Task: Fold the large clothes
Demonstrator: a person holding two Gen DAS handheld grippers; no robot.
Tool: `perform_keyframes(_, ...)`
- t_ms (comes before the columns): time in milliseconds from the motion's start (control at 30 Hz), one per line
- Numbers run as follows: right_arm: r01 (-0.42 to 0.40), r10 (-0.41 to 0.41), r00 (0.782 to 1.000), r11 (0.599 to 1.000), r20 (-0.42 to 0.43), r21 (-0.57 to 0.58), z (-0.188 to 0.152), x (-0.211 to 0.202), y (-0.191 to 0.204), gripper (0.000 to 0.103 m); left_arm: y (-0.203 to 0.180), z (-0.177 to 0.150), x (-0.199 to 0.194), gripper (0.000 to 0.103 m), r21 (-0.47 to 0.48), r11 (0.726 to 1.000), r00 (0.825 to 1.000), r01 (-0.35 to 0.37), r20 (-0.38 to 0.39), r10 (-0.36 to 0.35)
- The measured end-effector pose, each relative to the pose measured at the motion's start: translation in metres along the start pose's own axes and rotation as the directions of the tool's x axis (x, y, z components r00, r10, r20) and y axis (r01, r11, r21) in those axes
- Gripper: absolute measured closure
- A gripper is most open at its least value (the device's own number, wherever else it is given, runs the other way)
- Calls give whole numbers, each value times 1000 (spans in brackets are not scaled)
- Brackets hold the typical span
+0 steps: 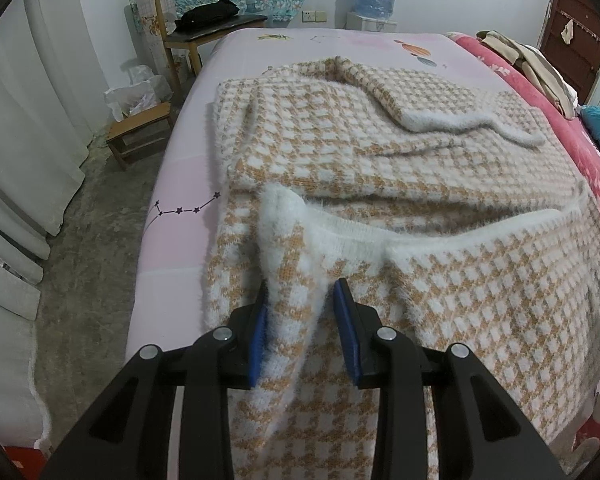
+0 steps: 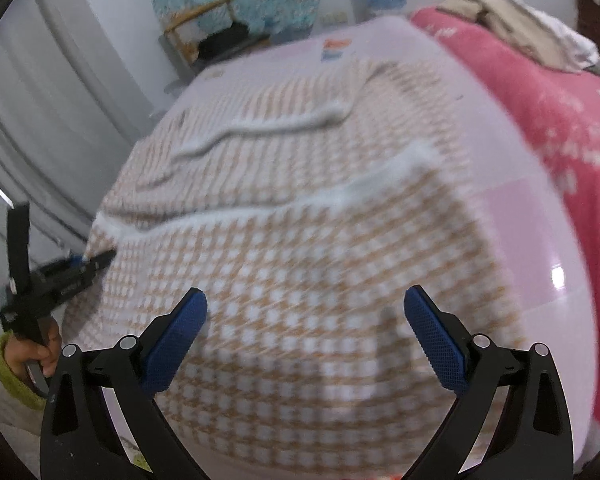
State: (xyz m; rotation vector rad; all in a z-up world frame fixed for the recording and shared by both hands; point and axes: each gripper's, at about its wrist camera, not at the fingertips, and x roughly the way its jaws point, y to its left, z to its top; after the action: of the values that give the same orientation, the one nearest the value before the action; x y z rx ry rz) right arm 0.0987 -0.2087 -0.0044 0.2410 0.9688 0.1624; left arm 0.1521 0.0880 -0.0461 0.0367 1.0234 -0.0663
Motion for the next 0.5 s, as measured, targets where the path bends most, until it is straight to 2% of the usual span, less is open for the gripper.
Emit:
perform_keyframes(100, 29, -31, 998, 999, 60, 29, 8, -17, -21, 14, 0, 0, 0, 72, 3, 1000, 1000, -4, -1, 4)
perform_keyframes(233, 66, -69, 995, 997, 72, 49, 20, -21, -43, 28, -2, 0, -1, 72, 6, 1000, 1000, -12, -1, 12)
perform_keyframes(500, -7, 5, 999, 998, 36, 55, 43, -1, -71, 52, -2, 0, -1, 72, 7, 1000, 1000, -15, -2, 15)
